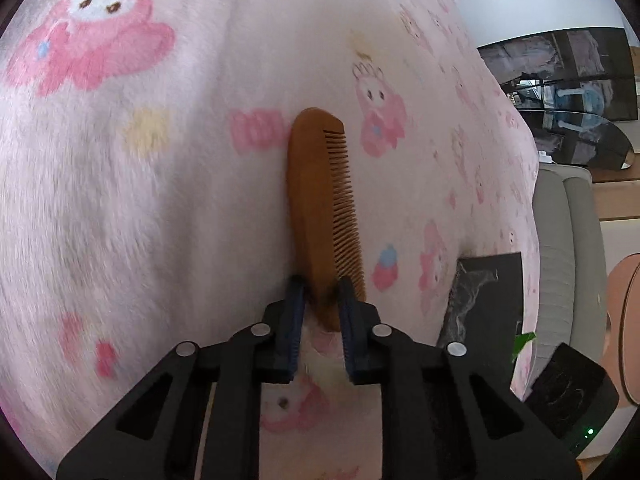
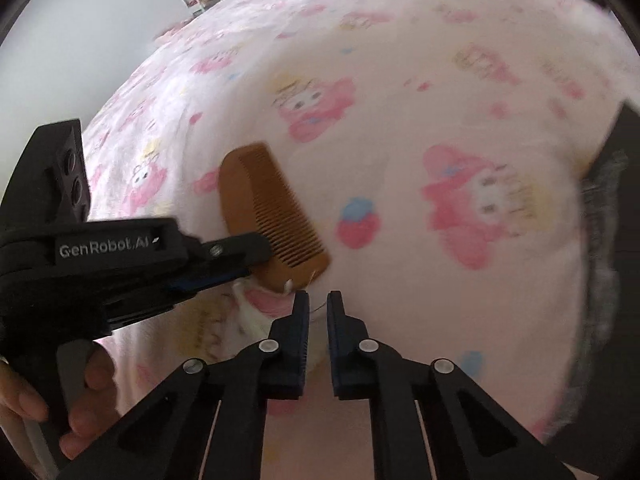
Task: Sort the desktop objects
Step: 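Close the left gripper on the wooden comb's spine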
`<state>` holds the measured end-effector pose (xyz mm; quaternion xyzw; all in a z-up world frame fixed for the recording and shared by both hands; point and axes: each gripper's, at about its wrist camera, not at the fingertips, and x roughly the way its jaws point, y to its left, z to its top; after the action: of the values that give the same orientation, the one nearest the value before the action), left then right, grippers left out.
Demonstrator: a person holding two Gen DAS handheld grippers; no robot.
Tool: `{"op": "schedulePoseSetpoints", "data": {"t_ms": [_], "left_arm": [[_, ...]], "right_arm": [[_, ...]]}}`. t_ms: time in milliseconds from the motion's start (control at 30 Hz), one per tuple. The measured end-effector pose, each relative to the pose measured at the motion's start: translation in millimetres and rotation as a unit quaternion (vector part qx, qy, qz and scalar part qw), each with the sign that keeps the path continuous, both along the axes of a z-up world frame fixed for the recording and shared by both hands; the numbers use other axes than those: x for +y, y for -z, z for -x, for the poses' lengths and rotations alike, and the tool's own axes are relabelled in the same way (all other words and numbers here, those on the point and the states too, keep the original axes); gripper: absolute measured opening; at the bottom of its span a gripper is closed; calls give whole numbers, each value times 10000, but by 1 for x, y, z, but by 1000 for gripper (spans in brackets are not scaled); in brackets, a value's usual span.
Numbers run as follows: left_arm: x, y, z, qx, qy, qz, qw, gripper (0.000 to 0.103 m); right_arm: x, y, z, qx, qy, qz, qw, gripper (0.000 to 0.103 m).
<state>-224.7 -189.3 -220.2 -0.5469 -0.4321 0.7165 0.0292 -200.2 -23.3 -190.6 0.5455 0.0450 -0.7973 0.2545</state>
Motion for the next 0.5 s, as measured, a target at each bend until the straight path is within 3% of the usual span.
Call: {"op": "schedulePoseSetpoints", "data": {"t_ms": [233, 367, 433, 500], "left_arm": [[38, -11, -38, -44, 410, -166, 9990, 11], [68, -8, -67, -150, 769, -469, 9958, 12], [82, -9, -76, -166, 990, -438, 9940, 20], [86, -16, -78, -84, 1047, -145, 9944, 27]], "right_arm": [[38, -13, -32, -91, -57, 47, 9999, 6], [60, -21, -51, -151, -92, 78, 9998, 6], [71, -24, -60, -181, -109, 94, 9997, 6], [75, -19, -67, -304, -180, 72, 9993, 6]]}}
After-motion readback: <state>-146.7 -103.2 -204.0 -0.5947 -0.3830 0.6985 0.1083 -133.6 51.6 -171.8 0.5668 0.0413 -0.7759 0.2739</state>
